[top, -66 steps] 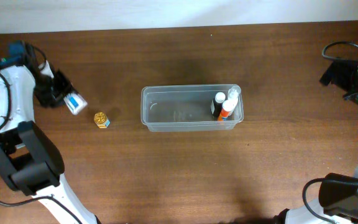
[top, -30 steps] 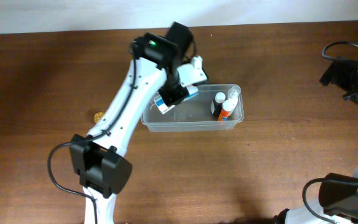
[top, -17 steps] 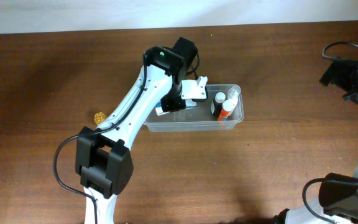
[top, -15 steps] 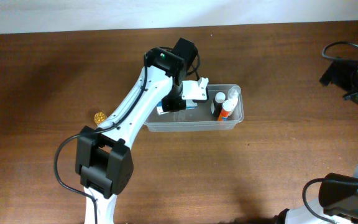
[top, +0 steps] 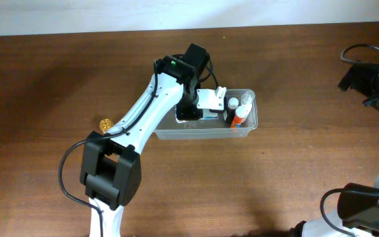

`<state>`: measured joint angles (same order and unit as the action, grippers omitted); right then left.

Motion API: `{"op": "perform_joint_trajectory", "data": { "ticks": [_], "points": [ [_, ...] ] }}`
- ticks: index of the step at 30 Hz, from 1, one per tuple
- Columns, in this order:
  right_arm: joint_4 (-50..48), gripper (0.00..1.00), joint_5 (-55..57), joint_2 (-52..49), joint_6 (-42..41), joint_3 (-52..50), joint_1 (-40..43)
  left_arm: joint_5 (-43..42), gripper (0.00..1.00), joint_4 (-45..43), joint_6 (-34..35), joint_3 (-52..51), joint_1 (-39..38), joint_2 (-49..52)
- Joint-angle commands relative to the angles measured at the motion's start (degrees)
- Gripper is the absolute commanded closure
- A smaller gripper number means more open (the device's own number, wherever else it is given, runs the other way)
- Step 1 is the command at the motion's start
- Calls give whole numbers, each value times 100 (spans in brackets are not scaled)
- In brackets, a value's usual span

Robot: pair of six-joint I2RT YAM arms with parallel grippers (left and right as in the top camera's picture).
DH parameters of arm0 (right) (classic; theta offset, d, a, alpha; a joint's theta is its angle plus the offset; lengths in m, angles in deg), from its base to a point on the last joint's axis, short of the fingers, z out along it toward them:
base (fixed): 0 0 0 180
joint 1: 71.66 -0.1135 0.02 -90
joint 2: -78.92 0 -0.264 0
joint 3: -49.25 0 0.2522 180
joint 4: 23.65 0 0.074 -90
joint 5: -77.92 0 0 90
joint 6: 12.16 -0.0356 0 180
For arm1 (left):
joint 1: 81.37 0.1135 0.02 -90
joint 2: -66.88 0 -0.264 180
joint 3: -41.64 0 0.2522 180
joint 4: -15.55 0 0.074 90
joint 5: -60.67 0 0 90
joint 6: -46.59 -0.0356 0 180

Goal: Pack container
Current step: 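Lower the Panadol box flat into the container and release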

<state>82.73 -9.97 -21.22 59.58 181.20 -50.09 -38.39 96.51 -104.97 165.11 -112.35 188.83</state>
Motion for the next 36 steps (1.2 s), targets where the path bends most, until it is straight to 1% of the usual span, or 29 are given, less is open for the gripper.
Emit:
{"op": "perform_joint_trajectory", "data": {
  "ticks": [1,11,12,14,17,23,28,30,31,32,34,36],
  "points": [
    [-7,2,28,33,-66,70,26,-275,62,-101,-118,-31,-63,297],
    [-7,2,28,33,-68,70,26,-275,62,-251,-118,-28,-92,743],
    [-7,2,28,33,-68,70,26,-275,57,-251,-118,-28,-92,761],
    [-7,2,28,33,-68,70,26,-275,53,-256,-118,-28,-92,763],
    [-7,2,28,33,-68,70,26,-275,51,-317,-118,-28,-92,763],
    [-7,2,28,33,-68,70,26,-278,45,-376,-116,-28,-127,763],
    [-7,1,28,33,-68,70,26,-273,44,-439,-105,22,-127,758],
    [-7,2,28,33,-68,70,26,-254,44,-439,79,122,-122,758],
    [-7,2,28,33,-68,70,26,-245,43,-428,210,205,-120,758],
    [-7,2,28,33,-68,70,26,-225,42,-365,461,417,-109,756],
    [-7,2,28,33,-68,70,26,-223,42,-186,616,710,-103,752],
    [-7,1,28,33,-68,70,26,-175,38,83,774,1029,-101,734]
  ]
}}
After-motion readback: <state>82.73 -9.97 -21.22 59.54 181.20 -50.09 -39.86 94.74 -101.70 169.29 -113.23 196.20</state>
